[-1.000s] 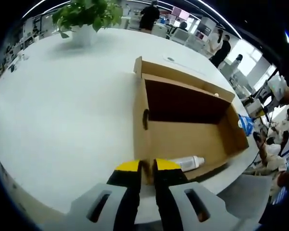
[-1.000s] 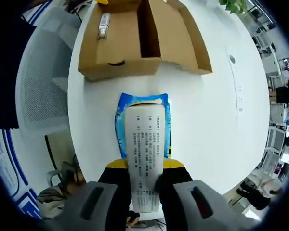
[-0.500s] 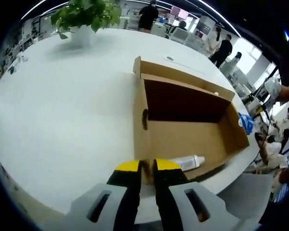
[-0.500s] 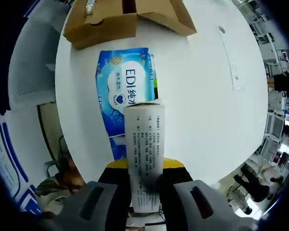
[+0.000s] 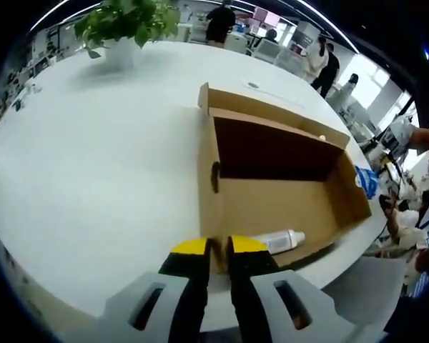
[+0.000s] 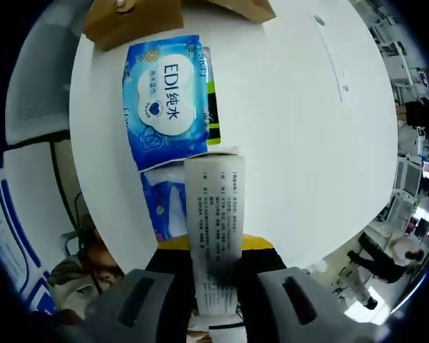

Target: Operate the shoe box by opening the lid, removing the specified soft item, and placing it in the target area until the item is outside and the box remains undamaged.

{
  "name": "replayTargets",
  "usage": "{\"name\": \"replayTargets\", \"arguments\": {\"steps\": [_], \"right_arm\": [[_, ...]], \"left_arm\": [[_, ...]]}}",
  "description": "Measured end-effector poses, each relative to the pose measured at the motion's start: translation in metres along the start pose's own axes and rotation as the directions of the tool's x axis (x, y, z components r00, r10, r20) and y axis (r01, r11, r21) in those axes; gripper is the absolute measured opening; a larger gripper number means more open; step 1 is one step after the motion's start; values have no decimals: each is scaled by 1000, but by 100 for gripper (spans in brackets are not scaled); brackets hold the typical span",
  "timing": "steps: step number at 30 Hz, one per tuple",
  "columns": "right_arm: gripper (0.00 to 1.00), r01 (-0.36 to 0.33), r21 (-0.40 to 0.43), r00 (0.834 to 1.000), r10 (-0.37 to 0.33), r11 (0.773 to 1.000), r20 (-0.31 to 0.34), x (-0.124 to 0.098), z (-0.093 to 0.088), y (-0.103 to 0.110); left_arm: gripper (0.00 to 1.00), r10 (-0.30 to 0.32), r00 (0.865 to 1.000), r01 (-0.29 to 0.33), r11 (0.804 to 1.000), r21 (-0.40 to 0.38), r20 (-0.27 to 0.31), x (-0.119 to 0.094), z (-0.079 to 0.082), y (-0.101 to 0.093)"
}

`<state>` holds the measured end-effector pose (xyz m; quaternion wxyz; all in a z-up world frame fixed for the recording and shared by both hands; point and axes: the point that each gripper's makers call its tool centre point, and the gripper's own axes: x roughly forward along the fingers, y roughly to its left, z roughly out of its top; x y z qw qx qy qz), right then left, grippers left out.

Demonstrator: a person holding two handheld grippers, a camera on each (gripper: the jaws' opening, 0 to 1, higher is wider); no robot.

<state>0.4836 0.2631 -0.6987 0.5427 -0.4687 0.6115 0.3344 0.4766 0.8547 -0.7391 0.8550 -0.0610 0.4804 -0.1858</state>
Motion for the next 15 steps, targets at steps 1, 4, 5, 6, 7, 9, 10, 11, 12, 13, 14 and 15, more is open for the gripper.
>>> {"name": "replayTargets", "arguments": {"steps": [1, 4, 5, 6, 7, 9, 10, 11, 12, 13, 14, 15], "right_arm": [[18, -1, 4, 1000, 1, 1000, 0, 2, -1, -1], [18, -1, 0, 1000, 1, 1000, -11, 9, -5, -4], [18, -4, -8, 1000, 3, 1000, -18, 11, -7, -4], [18, -4, -21, 1000, 3, 1000, -17, 13, -6, -5], [18, -3, -19, 1000, 3, 1000, -20, 15, -6, -7], [18, -3, -28, 1000, 3, 1000, -23, 20, -6, -10], [18, -3, -36, 1000, 2, 999, -26, 20, -5, -11], [18, -5, -39, 1000, 4, 999, -27, 21, -5, -12], [18, -6, -40, 1000, 5, 999, -29, 24, -5, -14], [18, -8, -43, 1000, 7, 999, -27, 26, -4, -16], [18, -7, -41, 1000, 6, 999, -26, 28, -3, -18], [18, -6, -43, 1000, 5, 999, -26, 30, -3, -20]], "left_arm": [[7, 0, 1000, 0, 1000, 2, 1, 0, 0, 0], [7, 0, 1000, 0, 1000, 2, 2, 0, 0, 0], [7, 1, 1000, -1, 1000, 2, 1, 0, 0, 0], [6, 3, 1000, -3, 1000, 1, 1, 0, 0, 0], [6, 4, 1000, -4, 1000, 2, 0, 0, 0, 0], [6, 7, 1000, -7, 1000, 5, 0, 0, 0, 0], [6, 8, 1000, -8, 1000, 5, 1, 0, 0, 0], [6, 8, 1000, -8, 1000, 5, 3, 0, 0, 0], [6, 9, 1000, -9, 1000, 5, 5, 0, 0, 0], [6, 9, 1000, -10, 1000, 5, 7, 0, 0, 0], [6, 10, 1000, -10, 1000, 2, 8, 0, 0, 0], [6, 11, 1000, -11, 1000, 3, 9, 0, 0, 0]]}}
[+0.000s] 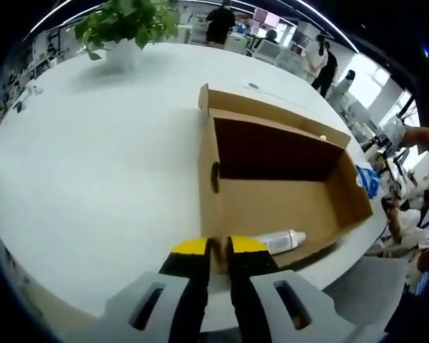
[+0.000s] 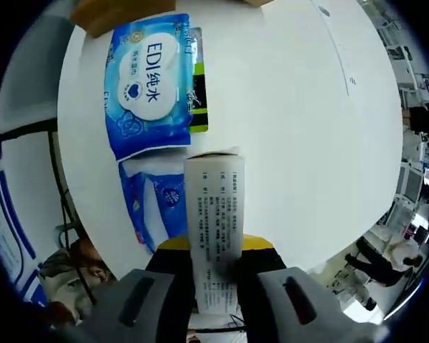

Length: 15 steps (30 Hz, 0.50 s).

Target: Operate the shoe box by opening the lid, removing the specified soft item, and placing it in the target area until the item is outside and the box remains undamaged.

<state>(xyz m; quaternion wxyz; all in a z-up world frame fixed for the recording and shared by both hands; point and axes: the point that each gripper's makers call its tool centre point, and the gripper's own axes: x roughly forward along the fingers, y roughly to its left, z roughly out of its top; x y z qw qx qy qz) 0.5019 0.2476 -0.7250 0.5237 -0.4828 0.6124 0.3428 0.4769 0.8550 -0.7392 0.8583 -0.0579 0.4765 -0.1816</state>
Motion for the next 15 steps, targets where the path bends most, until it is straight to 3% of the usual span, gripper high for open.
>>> {"name": "replayTargets", "arguments": {"steps": [15], "right_arm": [[19, -26, -14, 1000, 26, 1000, -4, 30, 0, -5]], "left_arm": [[6, 8, 1000, -8, 1000, 12, 0, -1, -1, -1]]}}
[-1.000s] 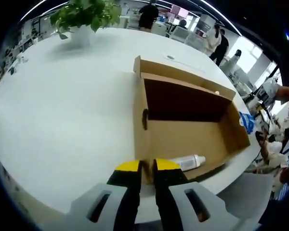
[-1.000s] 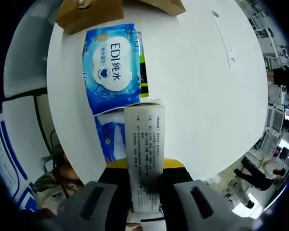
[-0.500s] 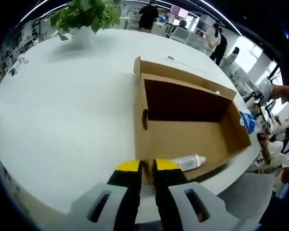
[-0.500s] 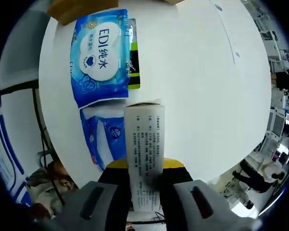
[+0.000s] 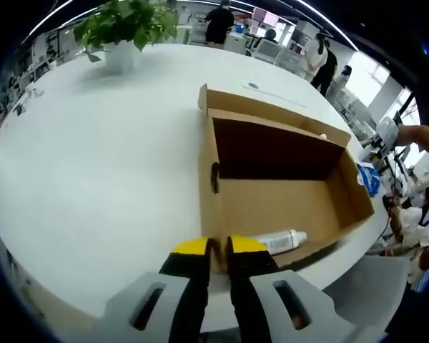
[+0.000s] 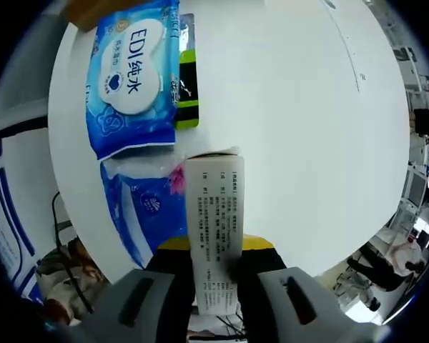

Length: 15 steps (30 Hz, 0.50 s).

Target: Operate the shoe box by opening the lid, removing the specified soft item, and placing it in the target area until the item is outside and the box remains undamaged.

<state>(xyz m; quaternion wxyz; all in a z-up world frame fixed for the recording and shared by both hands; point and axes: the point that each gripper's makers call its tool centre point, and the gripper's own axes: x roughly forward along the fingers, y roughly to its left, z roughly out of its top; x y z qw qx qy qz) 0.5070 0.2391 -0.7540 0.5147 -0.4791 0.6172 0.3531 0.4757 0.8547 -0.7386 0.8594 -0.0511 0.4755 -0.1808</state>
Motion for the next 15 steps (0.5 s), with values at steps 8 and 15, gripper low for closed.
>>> {"name": "replayTargets", "arguments": {"steps": [8, 15], "right_arm": [[19, -4, -18, 1000, 4, 1000, 2, 10, 3, 1], [19, -9, -19, 1000, 9, 1000, 4, 16, 2, 2]], "left_arm": [[6, 6, 1000, -6, 1000, 4, 1, -1, 0, 0], [6, 9, 1000, -9, 1000, 8, 5, -1, 1, 0]]}}
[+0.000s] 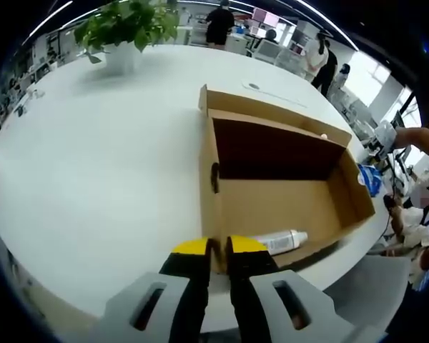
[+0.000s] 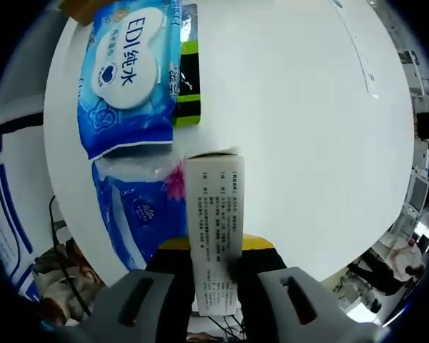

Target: Operate the shoe box by opening the lid, removing the specified soft item, and placing it in the target area until the item is outside and the box remains undamaged.

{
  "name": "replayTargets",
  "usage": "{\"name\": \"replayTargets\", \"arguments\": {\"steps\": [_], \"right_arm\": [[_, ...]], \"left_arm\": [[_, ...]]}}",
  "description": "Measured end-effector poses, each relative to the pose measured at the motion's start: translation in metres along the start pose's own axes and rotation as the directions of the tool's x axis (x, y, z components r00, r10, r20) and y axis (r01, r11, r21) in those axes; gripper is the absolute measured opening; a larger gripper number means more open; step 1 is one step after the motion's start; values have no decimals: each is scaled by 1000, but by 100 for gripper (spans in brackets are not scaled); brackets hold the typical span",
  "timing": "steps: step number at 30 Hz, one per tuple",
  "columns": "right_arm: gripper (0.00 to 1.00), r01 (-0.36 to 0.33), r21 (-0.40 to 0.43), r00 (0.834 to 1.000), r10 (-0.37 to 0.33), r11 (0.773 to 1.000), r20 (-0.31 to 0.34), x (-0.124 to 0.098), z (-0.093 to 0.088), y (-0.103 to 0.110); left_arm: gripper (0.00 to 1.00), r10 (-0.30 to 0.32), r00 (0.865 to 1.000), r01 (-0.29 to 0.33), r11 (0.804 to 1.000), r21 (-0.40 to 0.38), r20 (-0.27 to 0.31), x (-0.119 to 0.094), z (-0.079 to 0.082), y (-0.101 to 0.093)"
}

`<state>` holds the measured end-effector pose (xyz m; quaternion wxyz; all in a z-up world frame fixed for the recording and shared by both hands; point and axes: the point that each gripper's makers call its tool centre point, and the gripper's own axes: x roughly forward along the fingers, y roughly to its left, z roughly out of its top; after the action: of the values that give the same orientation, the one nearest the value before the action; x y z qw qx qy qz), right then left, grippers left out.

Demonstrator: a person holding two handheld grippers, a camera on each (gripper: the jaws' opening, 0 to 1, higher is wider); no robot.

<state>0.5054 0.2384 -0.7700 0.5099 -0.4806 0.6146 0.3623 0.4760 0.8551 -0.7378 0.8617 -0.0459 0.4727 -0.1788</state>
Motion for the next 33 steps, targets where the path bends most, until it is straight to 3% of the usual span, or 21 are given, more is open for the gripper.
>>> {"name": "replayTargets", "arguments": {"steps": [12, 18, 33], "right_arm": [[20, -17, -8, 1000, 17, 1000, 5, 7, 1, 7], [21, -21, 9, 1000, 20, 1000, 12, -7, 6, 20], [21, 31, 21, 998, -32, 999, 58, -30, 9, 21]], "left_arm": [[6, 5, 1000, -5, 1000, 3, -4, 0, -1, 0], [5, 10, 1000, -10, 1000, 4, -2, 0, -1, 0], [6, 4, 1000, -4, 1000, 7, 3, 1, 0, 0]]}}
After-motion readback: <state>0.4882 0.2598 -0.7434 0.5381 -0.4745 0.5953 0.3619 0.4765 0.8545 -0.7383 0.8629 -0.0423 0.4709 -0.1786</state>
